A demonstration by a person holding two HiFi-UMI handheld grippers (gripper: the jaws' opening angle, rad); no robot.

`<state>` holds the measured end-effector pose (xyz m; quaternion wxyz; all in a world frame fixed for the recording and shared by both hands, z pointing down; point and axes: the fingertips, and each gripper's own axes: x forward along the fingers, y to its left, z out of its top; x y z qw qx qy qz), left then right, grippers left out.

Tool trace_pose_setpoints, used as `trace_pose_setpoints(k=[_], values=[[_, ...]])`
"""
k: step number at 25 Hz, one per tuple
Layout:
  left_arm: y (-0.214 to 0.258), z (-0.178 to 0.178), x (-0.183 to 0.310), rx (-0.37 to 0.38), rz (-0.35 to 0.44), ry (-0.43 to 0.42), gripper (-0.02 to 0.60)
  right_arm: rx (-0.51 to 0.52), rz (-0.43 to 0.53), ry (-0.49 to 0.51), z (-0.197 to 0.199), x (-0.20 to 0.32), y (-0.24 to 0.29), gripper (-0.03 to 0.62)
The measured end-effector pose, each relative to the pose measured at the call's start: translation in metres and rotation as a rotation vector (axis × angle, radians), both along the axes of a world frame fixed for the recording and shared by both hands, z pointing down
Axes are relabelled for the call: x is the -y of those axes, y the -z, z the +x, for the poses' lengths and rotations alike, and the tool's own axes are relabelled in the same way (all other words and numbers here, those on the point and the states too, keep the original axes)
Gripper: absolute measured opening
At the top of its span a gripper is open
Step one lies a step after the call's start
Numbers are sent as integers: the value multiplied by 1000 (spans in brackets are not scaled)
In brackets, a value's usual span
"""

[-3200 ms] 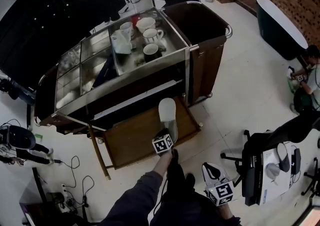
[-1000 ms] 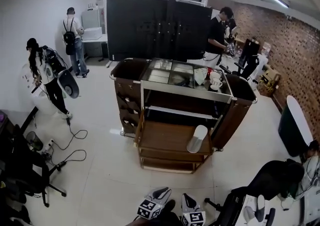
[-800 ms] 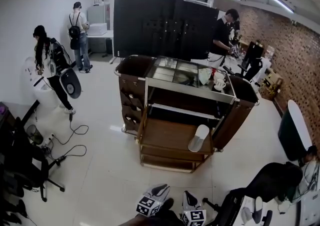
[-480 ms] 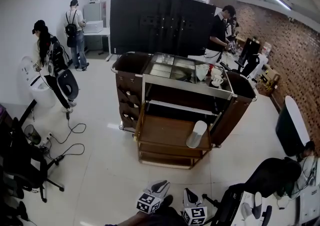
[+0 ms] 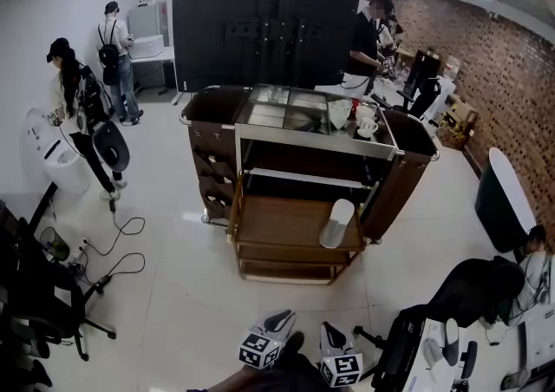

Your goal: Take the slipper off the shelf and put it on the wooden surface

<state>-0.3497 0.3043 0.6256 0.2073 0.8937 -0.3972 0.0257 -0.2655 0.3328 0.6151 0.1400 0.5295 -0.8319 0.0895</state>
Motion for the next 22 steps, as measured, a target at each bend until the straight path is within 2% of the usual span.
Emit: trace_pose_setpoints(k=[22], values=[[1,-2,8,-7,-15,-6,58,-5,-14,18,-8,6,1,0]])
